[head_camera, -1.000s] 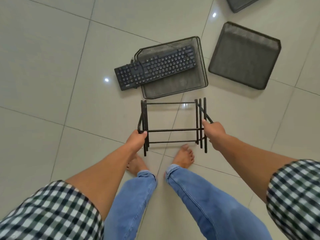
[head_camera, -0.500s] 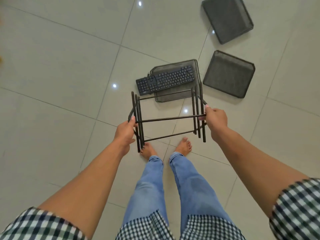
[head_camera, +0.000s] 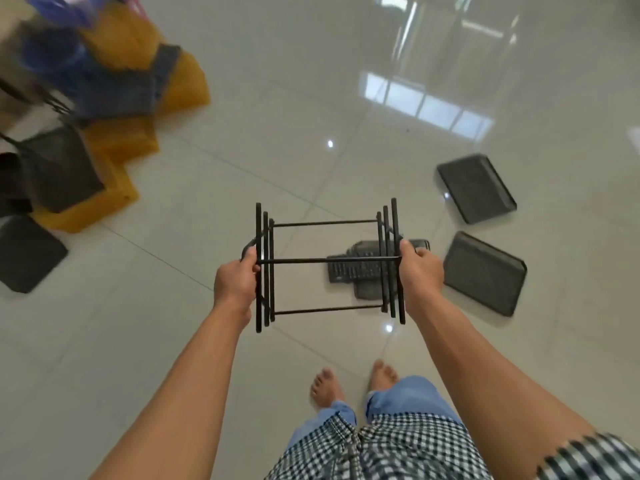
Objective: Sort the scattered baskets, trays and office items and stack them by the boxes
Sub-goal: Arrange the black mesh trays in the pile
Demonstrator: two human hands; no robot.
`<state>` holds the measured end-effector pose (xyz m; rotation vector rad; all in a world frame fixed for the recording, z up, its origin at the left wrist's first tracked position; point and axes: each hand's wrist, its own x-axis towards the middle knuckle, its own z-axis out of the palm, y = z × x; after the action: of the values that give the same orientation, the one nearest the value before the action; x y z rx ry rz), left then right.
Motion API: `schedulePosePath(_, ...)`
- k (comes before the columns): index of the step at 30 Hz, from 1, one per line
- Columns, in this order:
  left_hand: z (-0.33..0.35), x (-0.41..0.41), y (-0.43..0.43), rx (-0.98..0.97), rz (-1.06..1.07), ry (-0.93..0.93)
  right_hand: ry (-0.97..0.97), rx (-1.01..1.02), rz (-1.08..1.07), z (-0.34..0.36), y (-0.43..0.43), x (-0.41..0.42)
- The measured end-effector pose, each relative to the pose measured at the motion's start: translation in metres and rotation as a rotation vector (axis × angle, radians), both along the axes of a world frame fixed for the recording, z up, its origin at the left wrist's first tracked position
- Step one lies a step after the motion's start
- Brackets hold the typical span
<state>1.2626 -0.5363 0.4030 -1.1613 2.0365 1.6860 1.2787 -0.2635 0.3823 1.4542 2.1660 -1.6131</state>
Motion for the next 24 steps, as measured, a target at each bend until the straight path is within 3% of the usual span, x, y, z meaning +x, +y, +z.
schedulePosePath(16, 0.077, -0.142, -0.083, -0.069, 0.276, 0.207, 0.221, -0.104, 0.447, 0.072, -0.084, -0.216)
schedulePosePath(24, 0.087, -0.193, -0.154, -0.133, 0.452, 0.246, 0.269, -0.152, 0.594, 0.083, -0.176, -0.318)
